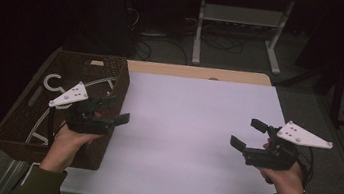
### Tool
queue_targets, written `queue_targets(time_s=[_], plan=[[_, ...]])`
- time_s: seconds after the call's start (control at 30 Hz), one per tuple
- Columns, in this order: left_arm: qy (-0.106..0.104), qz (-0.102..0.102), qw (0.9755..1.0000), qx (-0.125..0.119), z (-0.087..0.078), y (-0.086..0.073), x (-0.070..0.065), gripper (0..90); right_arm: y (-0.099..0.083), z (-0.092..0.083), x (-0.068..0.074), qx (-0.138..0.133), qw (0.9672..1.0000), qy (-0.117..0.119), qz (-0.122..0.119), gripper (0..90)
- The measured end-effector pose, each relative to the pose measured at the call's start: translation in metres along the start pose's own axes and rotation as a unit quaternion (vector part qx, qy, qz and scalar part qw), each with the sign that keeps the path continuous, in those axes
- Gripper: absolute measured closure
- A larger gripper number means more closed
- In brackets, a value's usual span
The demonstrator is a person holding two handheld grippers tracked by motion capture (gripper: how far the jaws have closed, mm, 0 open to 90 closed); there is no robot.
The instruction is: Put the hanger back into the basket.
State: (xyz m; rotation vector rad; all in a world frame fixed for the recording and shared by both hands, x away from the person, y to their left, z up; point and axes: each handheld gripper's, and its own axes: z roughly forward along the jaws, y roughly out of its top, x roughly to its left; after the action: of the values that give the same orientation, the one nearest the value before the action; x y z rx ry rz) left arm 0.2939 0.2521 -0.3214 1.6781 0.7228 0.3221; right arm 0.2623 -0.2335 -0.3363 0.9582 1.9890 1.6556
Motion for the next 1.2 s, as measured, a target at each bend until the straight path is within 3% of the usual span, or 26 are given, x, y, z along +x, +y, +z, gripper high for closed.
queue_targets(time_s=[0.33,0.43,0.5,0.57,0.7,1.2], plan=[[-0.016,0.019,0.9995,-0.022,0.002,-0.004,0.004,10.7,0.020,0.007,-0.001,-0.022,0.9996,0.020,-0.005,2.9],[-0.020,0.017,0.9993,-0.027,0.003,-0.005,0.005,8.8,0.025,0.010,-0.001,-0.024,0.9994,0.022,-0.013,1.3],[-0.015,0.029,0.9991,-0.028,0.002,-0.005,0.006,6.9,0.027,0.012,-0.001,-0.028,0.9992,0.024,-0.014,1.2],[-0.013,0.027,0.9991,-0.031,0.002,-0.005,0.006,5.5,0.029,0.014,-0.001,-0.026,0.9992,0.024,-0.017,1.1],[-0.011,0.034,0.9990,-0.026,0.003,-0.004,0.007,4.2,0.031,0.017,-0.001,-0.027,0.9992,0.024,-0.016,1.1],[-0.014,0.031,0.9989,-0.032,0.003,-0.005,0.007,4.3,0.030,0.017,-0.001,-0.026,0.9992,0.023,-0.020,1.1]])
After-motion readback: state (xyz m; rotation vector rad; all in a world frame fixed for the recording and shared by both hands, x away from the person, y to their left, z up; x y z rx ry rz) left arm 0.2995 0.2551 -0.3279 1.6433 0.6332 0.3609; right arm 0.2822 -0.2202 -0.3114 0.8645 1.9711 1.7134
